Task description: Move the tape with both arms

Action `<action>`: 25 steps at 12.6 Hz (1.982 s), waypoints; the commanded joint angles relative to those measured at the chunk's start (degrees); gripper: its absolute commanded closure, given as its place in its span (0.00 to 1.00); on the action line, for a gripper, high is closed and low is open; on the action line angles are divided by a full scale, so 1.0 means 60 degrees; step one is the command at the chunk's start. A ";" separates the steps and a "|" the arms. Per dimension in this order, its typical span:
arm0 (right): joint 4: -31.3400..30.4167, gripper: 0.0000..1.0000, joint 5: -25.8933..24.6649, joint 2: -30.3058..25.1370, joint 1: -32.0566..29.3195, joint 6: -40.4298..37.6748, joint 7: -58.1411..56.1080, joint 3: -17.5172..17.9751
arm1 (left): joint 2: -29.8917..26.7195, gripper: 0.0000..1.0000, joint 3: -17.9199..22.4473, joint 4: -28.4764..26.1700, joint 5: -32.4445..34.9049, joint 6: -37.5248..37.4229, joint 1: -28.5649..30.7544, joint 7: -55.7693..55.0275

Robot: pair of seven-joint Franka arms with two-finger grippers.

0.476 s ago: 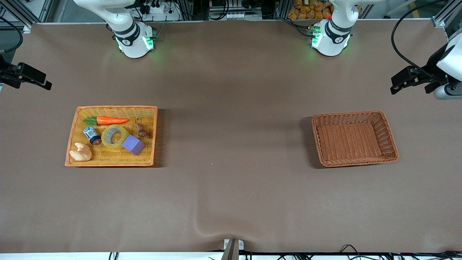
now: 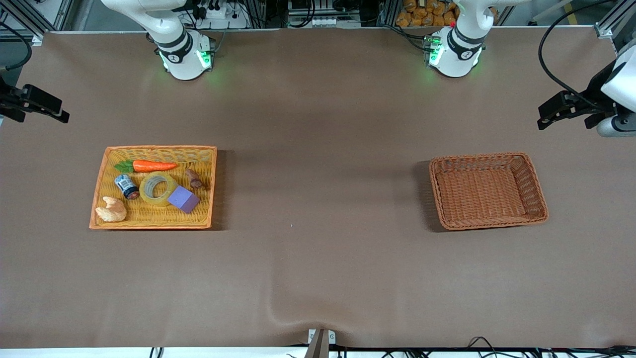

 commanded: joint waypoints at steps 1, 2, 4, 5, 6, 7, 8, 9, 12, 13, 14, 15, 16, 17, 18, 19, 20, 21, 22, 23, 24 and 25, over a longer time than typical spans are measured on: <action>0.0283 0.00 -0.0153 0.0122 0.0060 -0.0211 -0.0204 0.0004 | 0.0040 0.00 0.0002 -0.0016 -0.0078 -0.0125 0.0171 0.0236; 0.0239 0.00 -0.0153 0.0107 0.0060 -0.0283 -0.0218 0.0004 | 0.0040 0.00 0.0002 -0.0031 -0.0078 -0.0125 0.0171 0.0221; 0.0181 0.00 -0.0168 0.0122 0.0074 -0.0343 -0.0218 0.0004 | 0.0142 0.00 0.0002 -0.0002 -0.0078 -0.0111 0.0171 0.0206; 0.0079 0.00 -0.0167 0.0151 0.0089 -0.0343 -0.0218 0.0004 | 0.0157 0.00 0.0002 0.0012 -0.0064 -0.0111 0.0171 0.0206; 0.0078 0.00 -0.0182 0.0151 0.0133 -0.0343 -0.0218 0.0004 | 0.0171 0.00 -0.0013 0.0056 -0.0020 -0.0111 0.0156 0.0177; 0.0063 0.00 -0.0182 0.0194 0.0133 -0.0314 -0.0218 0.0004 | 0.0172 0.00 -0.0013 0.0071 -0.0020 -0.0111 0.0127 0.0264; 0.0034 0.00 -0.0182 0.0340 0.0147 -0.0284 -0.0218 0.0004 | 0.0172 0.00 -0.0013 0.0071 -0.0034 -0.0111 0.0112 0.0250; -0.0024 0.00 -0.0168 0.0501 0.0235 -0.0110 -0.0203 0.0004 | 0.0172 0.00 -0.0013 0.0172 -0.0049 -0.0111 0.0112 0.0192; -0.1529 0.00 -0.0124 0.0414 0.0411 0.1440 -0.0218 0.0018 | 0.0172 0.00 0.0002 0.0495 -0.0034 -0.0111 0.0156 0.0163; -0.2143 0.00 -0.0109 0.0415 0.0484 0.1995 -0.0305 0.0033 | 0.0201 0.00 0.0002 0.0554 -0.0034 -0.0111 0.0142 0.0119; -0.2874 0.00 -0.0109 0.0386 0.0601 0.2770 -0.0407 0.0033 | 0.0244 0.00 0.0016 0.0569 -0.0034 -0.0096 0.0141 0.0104; -0.3563 0.00 -0.0109 0.0356 0.0602 0.3575 -0.0684 0.0033 | 0.0361 0.00 0.0017 0.0627 -0.0049 -0.0081 0.0156 0.0133; -0.4005 0.00 -0.0051 0.0414 0.0573 0.4105 -0.1179 0.0033 | 0.0362 0.00 0.0017 0.0628 -0.0049 -0.0081 0.0156 0.0147; -0.4546 0.00 0.0008 0.0473 0.0601 0.4734 -0.1489 0.0033 | 0.0362 0.00 0.0002 0.0628 -0.0064 -0.0081 0.0171 0.0162; -0.5233 0.00 0.0008 0.0502 0.0631 0.5465 -0.1826 0.0033 | 0.0275 0.00 0.0002 0.0584 -0.0064 -0.0096 0.0185 0.0220; -0.5950 0.00 0.0023 0.0517 0.0675 0.6401 -0.2743 0.0033 | 0.0260 0.00 -0.0013 0.0598 -0.0064 -0.0096 0.0200 0.0177; -0.6378 0.00 0.0023 0.0633 0.0660 0.6831 -0.3868 0.0033 | 0.0260 0.00 0.0002 0.0598 -0.0064 -0.0096 0.0185 0.0191; -0.6455 0.00 0.0038 0.0953 0.0617 0.6907 -0.4837 0.0033 | 0.0260 0.00 -0.0013 0.0584 -0.0078 -0.0110 0.0200 0.0221; -0.6499 0.00 0.0067 0.1160 0.0602 0.7039 -0.5398 0.0033 | 0.0274 0.00 -0.0013 0.0569 -0.0078 -0.0125 0.0200 0.0279; -0.6862 0.00 0.0067 0.1278 0.0602 0.7562 -0.5708 0.0033 | 0.0274 0.00 -0.0013 0.0554 -0.0093 -0.0140 0.0200 0.0265; -0.7373 0.00 0.0067 0.1525 0.0689 0.8655 -0.6001 0.0033 | 0.0260 0.00 -0.0013 0.0554 -0.0093 -0.0169 0.0185 0.0265; -0.7567 0.00 0.0067 0.1876 0.0762 0.9246 -0.6105 0.0033 | 0.0260 0.00 -0.0013 0.0554 -0.0107 -0.0242 0.0200 0.0279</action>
